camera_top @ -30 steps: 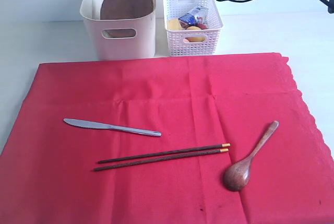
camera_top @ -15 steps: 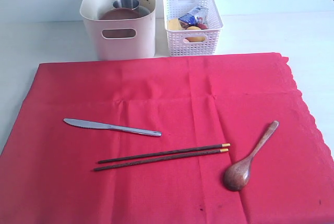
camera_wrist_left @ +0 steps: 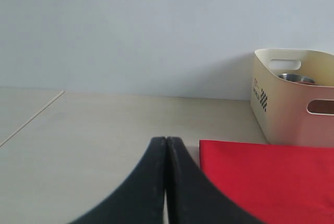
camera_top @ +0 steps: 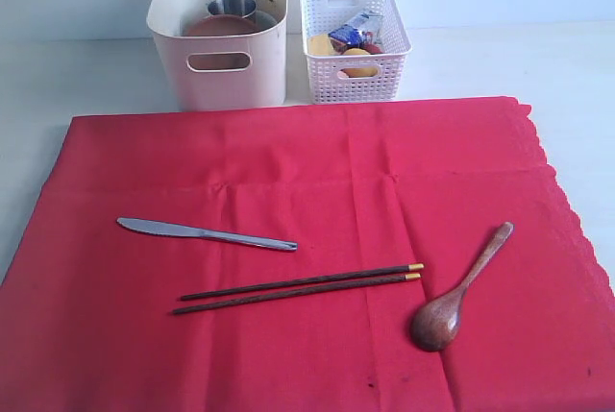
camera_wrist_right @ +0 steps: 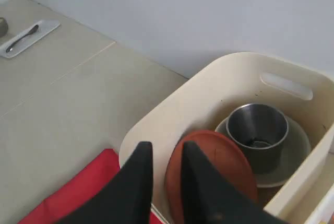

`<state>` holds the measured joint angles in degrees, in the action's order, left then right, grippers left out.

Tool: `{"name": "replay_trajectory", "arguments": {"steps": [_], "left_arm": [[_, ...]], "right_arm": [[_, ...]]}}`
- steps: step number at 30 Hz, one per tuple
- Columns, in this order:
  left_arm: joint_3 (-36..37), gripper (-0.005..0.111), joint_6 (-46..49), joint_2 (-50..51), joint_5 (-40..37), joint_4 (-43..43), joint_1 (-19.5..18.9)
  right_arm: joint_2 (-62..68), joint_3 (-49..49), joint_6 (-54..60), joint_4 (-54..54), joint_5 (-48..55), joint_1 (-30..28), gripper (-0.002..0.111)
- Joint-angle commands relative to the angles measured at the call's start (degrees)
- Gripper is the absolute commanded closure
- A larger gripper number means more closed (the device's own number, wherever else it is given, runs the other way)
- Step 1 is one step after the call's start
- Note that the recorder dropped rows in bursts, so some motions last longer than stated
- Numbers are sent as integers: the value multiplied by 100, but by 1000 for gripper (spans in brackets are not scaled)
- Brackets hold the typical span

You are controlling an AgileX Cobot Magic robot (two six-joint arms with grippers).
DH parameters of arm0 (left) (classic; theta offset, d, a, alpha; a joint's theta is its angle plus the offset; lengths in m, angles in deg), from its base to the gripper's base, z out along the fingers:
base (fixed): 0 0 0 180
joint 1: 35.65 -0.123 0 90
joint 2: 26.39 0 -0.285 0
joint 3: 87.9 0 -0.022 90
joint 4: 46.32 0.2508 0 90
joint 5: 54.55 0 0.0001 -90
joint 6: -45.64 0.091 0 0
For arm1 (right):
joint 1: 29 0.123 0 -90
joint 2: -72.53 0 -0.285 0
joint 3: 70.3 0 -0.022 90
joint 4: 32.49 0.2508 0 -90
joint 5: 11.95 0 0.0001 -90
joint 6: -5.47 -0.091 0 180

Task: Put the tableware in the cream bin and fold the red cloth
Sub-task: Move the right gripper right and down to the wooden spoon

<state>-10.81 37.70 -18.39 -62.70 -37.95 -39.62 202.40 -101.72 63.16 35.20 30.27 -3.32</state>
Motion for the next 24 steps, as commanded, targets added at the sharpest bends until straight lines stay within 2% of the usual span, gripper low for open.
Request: {"name": "replay_trajectory", "arguments": {"steps": [1, 2, 7, 10, 13, 15, 18, 24], "left_arm": [[13, 106, 22, -22, 11, 36, -7], [13, 106, 22, -22, 11, 36, -7], [13, 106, 22, -22, 11, 36, -7], [13, 106, 22, -22, 11, 36, -7], [13, 106, 22, -22, 11, 36, -7], [13, 106, 22, -22, 11, 36, -7], [13, 106, 22, -22, 11, 36, -7], [13, 106, 22, -22, 11, 36, -7]], "right_arm": [[-129, -30, -313, -490, 269, -16, 104], [-129, -30, -313, -490, 339, -16, 108], [-129, -30, -302, -599, 694, -16, 108], [-129, -30, -286, -1016, 918, -16, 108], [-146, 171, -181, -774, 1217, -16, 108], [-301, 657, -23, -571, 876, -16, 108], [-833, 1779, 368, -500, -176, -16, 108], [-2072, 3285, 381, -753, -1416, -16, 108]]}}
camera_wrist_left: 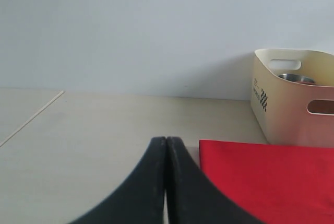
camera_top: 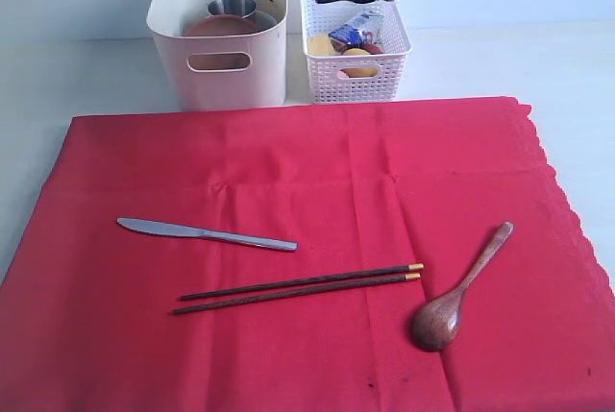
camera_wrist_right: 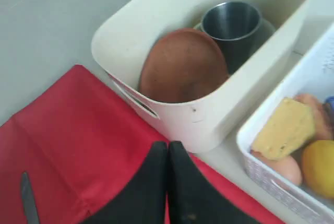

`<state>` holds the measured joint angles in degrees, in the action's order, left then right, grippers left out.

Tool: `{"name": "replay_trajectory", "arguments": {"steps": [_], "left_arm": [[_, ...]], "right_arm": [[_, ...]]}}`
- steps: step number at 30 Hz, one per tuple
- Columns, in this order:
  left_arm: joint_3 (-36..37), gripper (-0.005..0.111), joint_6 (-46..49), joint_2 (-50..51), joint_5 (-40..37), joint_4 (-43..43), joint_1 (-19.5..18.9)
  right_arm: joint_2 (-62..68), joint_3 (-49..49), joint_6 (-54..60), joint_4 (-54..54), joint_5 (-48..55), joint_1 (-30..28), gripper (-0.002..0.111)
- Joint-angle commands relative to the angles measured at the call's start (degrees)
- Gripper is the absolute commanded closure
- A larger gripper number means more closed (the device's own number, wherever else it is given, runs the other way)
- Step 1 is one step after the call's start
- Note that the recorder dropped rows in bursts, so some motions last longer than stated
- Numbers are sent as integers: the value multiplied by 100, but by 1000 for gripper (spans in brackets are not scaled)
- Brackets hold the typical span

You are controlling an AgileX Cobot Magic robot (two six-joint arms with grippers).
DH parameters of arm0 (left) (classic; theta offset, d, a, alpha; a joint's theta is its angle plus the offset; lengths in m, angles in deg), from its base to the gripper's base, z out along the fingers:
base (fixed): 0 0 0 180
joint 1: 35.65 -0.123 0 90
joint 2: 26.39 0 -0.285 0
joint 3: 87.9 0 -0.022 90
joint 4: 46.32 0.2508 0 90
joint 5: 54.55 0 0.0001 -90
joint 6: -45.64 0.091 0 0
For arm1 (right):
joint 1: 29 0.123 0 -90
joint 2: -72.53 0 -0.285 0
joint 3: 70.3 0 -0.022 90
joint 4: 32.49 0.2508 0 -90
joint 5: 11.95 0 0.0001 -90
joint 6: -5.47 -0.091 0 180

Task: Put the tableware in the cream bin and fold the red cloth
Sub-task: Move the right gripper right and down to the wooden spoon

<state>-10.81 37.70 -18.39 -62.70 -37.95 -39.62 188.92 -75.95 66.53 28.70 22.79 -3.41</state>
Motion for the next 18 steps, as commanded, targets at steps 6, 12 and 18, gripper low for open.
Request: {"name": "replay_trajectory", "arguments": {"steps": [6, 12, 18], "left_arm": [[13, 106, 22, -22, 11, 36, -7], [13, 106, 22, -22, 11, 36, -7], [13, 106, 22, -22, 11, 36, -7]], "right_arm": [[-1783, 2035, 43, -194, -1479, -7, 108], [-2246, 3049, 17, -169, -1779, -7, 108], [-2248, 3344, 17, -223, -1827, -7, 108]]}}
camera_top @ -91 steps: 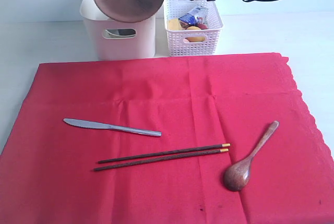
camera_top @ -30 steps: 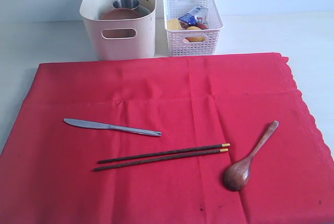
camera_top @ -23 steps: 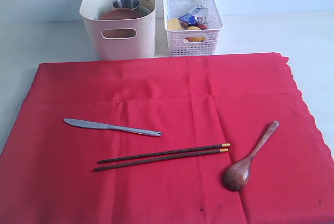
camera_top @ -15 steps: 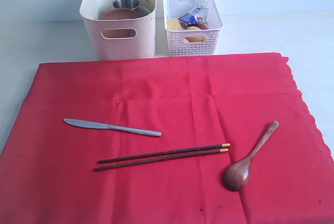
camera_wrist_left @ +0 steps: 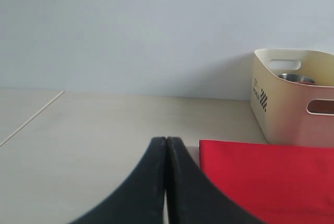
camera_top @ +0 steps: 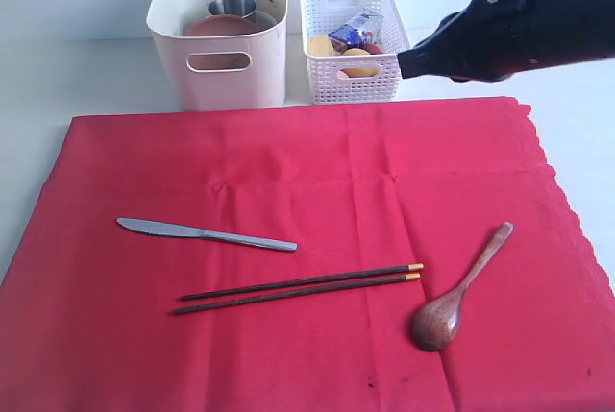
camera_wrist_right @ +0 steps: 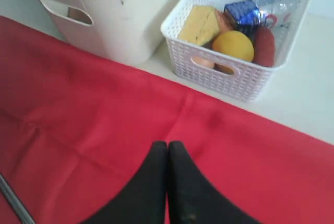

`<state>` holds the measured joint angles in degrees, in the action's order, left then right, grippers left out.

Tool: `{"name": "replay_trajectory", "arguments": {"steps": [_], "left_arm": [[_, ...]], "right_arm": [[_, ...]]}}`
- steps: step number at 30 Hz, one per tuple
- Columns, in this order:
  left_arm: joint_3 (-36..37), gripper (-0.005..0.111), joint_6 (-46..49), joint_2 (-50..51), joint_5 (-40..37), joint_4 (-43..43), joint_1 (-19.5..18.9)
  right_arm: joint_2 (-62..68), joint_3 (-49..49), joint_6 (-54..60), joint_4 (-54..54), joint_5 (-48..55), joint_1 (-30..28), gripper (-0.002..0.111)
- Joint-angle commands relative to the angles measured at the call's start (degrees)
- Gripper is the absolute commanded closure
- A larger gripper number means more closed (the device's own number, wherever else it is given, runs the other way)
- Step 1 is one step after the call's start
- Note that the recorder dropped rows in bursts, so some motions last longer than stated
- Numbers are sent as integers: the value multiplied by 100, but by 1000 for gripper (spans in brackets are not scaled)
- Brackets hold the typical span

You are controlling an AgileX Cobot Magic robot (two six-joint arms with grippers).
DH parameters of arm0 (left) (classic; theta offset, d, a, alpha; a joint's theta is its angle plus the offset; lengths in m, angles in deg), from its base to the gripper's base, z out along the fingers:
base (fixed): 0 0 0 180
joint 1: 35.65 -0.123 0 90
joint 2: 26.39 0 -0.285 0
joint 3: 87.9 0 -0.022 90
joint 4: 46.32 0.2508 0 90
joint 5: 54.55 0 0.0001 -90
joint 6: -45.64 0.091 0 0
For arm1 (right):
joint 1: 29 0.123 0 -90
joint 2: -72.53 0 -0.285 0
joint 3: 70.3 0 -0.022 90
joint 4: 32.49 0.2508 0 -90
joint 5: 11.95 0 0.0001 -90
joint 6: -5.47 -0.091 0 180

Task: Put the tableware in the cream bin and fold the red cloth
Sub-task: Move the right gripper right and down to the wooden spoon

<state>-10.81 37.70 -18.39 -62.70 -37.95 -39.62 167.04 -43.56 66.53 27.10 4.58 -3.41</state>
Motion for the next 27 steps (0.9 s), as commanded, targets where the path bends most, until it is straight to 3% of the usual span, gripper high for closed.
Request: {"name": "replay_trajectory", "arguments": {"steps": [1, 10, 17, 22, 27], "left_arm": [[13, 106, 22, -22, 11, 36, -7], [13, 106, 22, -22, 11, 36, -7], [13, 106, 22, -22, 11, 36, -7], [13, 106, 37, -22, 11, 36, -7], [13, 106, 22, -22, 11, 36, -7]], "right_arm": [[-60, 105, 17, -88, 100, -7, 108], [-73, 105, -224, -743, 1532, 132, 108], [-73, 442, -1058, -2378, 1643, 793, 108], [-73, 553, -1558, -4140, 2336, 1078, 108], [-73, 553, -2660, -5329, 2561, 1078, 95]]}}
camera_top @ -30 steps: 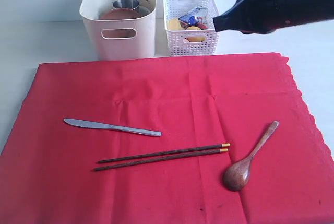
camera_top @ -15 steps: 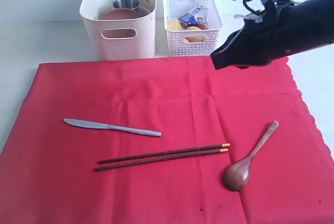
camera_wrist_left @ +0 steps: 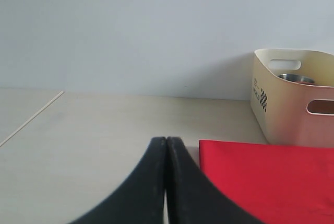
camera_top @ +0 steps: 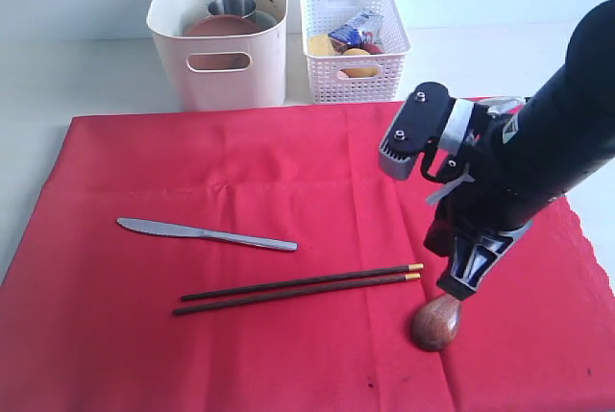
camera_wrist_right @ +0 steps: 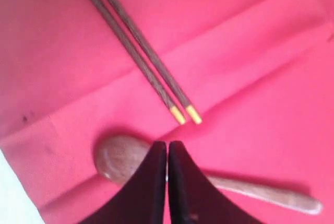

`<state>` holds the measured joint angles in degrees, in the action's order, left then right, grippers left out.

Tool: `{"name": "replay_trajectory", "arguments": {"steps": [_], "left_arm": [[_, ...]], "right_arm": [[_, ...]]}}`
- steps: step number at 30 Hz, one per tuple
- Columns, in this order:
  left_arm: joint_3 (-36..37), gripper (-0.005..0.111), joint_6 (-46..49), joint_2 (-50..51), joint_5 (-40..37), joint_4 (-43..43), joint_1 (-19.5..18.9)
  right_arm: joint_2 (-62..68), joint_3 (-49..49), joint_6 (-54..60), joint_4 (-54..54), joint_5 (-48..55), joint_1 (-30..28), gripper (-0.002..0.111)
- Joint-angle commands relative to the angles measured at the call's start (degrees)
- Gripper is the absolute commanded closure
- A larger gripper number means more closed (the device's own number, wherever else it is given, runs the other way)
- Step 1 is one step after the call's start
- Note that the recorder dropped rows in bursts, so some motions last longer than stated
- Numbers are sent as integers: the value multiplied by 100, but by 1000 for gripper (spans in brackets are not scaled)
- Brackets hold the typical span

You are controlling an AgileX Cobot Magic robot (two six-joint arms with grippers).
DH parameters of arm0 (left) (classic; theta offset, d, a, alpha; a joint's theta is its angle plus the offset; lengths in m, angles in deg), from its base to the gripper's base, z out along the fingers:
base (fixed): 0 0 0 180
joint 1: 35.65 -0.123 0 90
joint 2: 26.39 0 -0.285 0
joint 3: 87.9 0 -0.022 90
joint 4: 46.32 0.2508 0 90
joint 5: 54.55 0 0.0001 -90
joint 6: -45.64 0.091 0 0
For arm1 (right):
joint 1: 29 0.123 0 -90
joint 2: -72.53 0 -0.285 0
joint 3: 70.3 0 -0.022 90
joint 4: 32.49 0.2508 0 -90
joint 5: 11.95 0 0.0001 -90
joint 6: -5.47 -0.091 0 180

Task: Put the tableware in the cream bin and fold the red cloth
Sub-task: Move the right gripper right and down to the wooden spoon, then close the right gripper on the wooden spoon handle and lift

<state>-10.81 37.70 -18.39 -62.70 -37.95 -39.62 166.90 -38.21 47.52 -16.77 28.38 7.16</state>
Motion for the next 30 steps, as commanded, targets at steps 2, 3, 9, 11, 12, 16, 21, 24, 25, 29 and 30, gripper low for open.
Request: {"name": "replay_trajectory", "arguments": {"steps": [2, 3, 9, 11, 12, 16, 21, 24, 25, 29, 30], "left_arm": [[13, 106, 22, -22, 11, 36, -7], [13, 106, 22, -22, 11, 36, -7], [13, 106, 33, -22, 11, 36, -7], [13, 106, 33, -22, 11, 36, -7], [13, 106, 33, -22, 11, 36, -7], [13, 106, 21, -22, 11, 36, -7], [13, 106, 35, -22, 11, 36, -7], [13, 106, 35, -22, 11, 36, -7], [13, 106, 35, -22, 11, 36, -7], [13, 106, 21, -22, 11, 36, -7], [13, 106, 21, -22, 11, 36, -7]], "right_arm": [[-60, 18, -872, -1173, 224, 21, 85], [-60, 18, -841, -1214, 224, 21, 79], [127, 18, 199, -1000, 158, 21, 58], [286, 18, 500, -889, 158, 21, 57], [399, 18, 521, -938, 158, 21, 57], [715, 18, 463, -1439, 99, 21, 57], [996, 18, 434, -1508, 6, 21, 57], [1025, 205, 434, -1572, -299, 21, 57], [1025, 291, 445, -1640, -526, 21, 57], [1025, 708, 445, -1985, -1626, 21, 57], [1025, 766, 445, -2058, -1767, 21, 57]]}}
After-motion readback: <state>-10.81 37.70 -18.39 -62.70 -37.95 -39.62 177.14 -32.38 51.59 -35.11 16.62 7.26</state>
